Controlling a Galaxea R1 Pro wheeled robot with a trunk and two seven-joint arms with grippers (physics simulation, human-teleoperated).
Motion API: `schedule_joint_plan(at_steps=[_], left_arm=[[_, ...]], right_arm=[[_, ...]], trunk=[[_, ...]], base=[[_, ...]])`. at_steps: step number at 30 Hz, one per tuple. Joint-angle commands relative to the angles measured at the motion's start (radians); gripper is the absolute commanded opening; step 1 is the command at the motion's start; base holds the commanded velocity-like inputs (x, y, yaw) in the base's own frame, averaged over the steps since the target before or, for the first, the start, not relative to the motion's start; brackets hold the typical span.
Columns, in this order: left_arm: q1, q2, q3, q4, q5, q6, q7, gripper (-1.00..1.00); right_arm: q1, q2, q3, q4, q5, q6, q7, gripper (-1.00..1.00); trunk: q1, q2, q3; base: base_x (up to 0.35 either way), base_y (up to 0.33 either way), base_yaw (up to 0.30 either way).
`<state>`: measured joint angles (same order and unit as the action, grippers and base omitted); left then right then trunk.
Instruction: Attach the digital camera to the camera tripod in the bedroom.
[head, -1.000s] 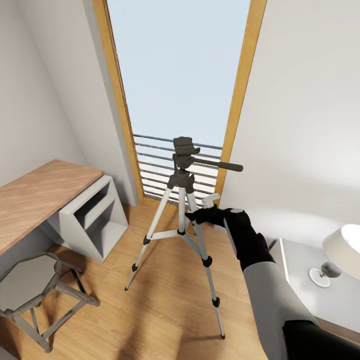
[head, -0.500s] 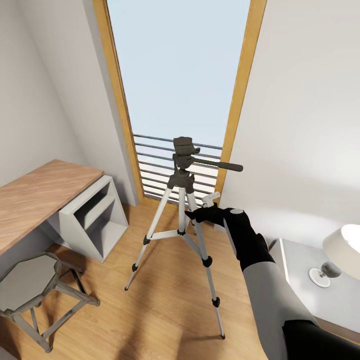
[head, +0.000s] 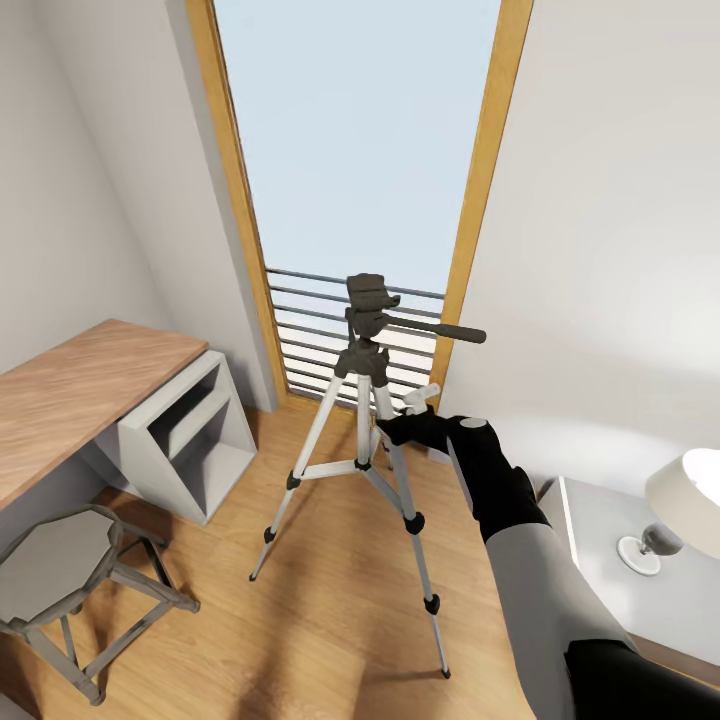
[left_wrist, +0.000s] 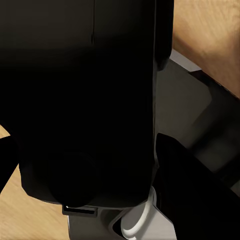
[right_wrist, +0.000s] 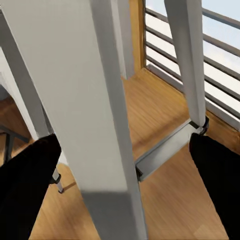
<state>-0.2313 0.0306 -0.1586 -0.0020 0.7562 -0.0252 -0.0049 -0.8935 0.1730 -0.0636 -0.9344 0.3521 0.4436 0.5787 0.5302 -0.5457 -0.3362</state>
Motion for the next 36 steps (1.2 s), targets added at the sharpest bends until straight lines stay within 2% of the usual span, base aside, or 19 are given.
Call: schedule_joint_plan(at_steps=[1,16,23,26,27,29,30,31,32,33,34,35,36], left_arm=[[0.0,0.0,-0.008,0.0,0.007,-0.002,-0.002,-1.0],[-0.001,0.0,-0.009,0.0,0.007,-0.002,-0.001,-1.0],[-0.001,0.006,-0.017,-0.013,-0.006,0.0,0.001,-1.0],[-0.003,0.064,-0.022,-0.223,-0.071,0.059,0.003,-1.0],[-0.003,0.088,-0.022,-0.321,-0.098,0.118,0.003,-1.0],[-0.003,0.112,-0.021,-0.433,-0.122,0.205,0.003,-1.0],[-0.003,0.133,-0.019,-0.559,-0.141,0.313,0.003,-1.0],[-0.003,0.141,-0.018,-0.628,-0.148,0.371,0.004,-1.0],[-0.003,0.153,-0.015,-0.772,-0.159,0.488,0.008,-1.0],[-0.003,0.158,-0.014,-0.845,-0.162,0.545,0.013,-1.0],[-0.004,0.165,-0.01,-0.994,-0.168,0.655,0.03,-1.0],[-0.004,0.167,-0.006,-1.066,-0.17,0.706,0.045,-1.0],[-0.006,0.168,0.002,-1.199,-0.173,0.799,0.084,-1.0]], right_arm=[[-0.001,0.002,-0.005,-0.001,0.009,0.003,0.011,-1.0],[-0.001,0.002,-0.006,0.0,0.005,0.003,0.013,-1.0],[-0.001,0.002,-0.007,0.0,0.007,0.001,0.008,-1.0],[-0.001,0.002,-0.007,0.0,0.011,0.001,0.008,-1.0],[-0.001,0.002,-0.007,0.0,0.013,0.002,0.009,-1.0],[-0.001,0.002,-0.007,0.0,0.015,0.002,0.009,-1.0],[-0.001,0.002,-0.007,0.0,0.017,0.002,0.01,-1.0],[-0.001,0.002,-0.007,0.0,0.017,0.002,0.01,-1.0],[-0.001,0.002,-0.008,0.0,0.018,0.003,0.01,-1.0],[-0.001,0.002,-0.008,0.0,0.017,0.003,0.01,-1.0],[-0.001,0.002,-0.008,0.0,0.016,0.003,0.01,-1.0],[-0.001,0.002,-0.008,0.0,0.016,0.003,0.01,-1.0],[-0.001,0.002,-0.008,0.001,0.015,0.003,0.01,-1.0]], trunk=[[0.0,-0.001,-0.001],[0.0,-0.001,-0.001],[0.0,-0.001,-0.001],[0.0,-0.001,-0.001],[0.0,-0.001,-0.001],[0.0,-0.001,-0.001],[0.0,-0.001,-0.001],[0.0,-0.001,-0.001],[0.0,-0.001,-0.001],[0.0,-0.001,-0.001],[0.0,-0.001,-0.001],[0.0,-0.001,-0.001],[0.0,-0.001,-0.001]], base=[[0.0,0.0,0.0],[0.0,0.0,0.0],[0.0,0.0,0.0],[0.0,0.0,0.0],[0.0,0.0,0.0],[0.0,0.0,0.0],[0.0,0.0,0.0],[0.0,0.0,0.0],[0.0,0.0,0.0],[0.0,0.0,0.0],[0.0,0.0,0.0],[0.0,0.0,0.0],[0.0,0.0,0.0]])
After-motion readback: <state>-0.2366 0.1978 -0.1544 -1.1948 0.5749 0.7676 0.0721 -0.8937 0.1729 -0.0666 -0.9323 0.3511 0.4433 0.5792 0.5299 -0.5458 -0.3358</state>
